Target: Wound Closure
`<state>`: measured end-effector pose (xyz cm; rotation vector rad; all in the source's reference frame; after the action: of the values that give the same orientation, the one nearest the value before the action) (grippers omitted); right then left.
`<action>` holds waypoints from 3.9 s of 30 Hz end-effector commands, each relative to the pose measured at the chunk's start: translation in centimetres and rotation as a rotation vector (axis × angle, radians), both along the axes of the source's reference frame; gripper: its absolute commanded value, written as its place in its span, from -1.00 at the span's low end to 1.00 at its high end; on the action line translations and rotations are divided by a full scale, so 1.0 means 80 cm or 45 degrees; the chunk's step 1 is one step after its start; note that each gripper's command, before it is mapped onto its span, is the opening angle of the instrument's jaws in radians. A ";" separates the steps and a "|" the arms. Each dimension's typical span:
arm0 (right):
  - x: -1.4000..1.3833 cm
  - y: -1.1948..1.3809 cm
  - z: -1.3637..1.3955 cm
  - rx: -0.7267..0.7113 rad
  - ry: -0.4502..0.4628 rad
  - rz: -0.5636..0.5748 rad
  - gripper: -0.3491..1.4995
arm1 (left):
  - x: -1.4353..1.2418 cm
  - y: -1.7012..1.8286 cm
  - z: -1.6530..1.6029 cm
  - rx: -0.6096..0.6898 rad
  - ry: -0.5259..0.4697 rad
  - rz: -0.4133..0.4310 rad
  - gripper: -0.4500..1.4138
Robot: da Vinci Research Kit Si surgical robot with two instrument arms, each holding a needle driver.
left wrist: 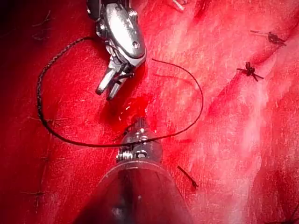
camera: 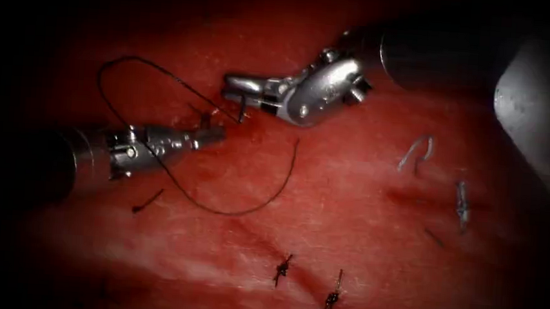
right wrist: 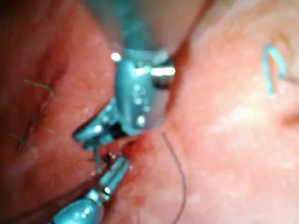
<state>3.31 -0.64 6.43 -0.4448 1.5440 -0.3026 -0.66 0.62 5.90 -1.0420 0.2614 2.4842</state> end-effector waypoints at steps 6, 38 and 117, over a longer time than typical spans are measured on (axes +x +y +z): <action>0.0013 -0.0007 -0.0010 -0.037 0.007 0.003 -1.00 | -0.0013 -0.0006 0.0023 -0.008 0.004 -0.008 -0.84; 0.0008 0.0031 0.0015 0.527 -0.063 0.086 -1.00 | -0.0002 -0.0022 0.0041 0.045 0.032 0.021 -0.82; 0.0040 0.0035 0.0055 1.155 -0.240 -0.037 -1.00 | 0.0004 -0.0030 0.0028 0.051 0.034 0.024 -0.82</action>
<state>3.57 -0.31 6.83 0.3154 1.3396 0.3403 -0.58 0.38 6.06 -0.9977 0.2113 2.5111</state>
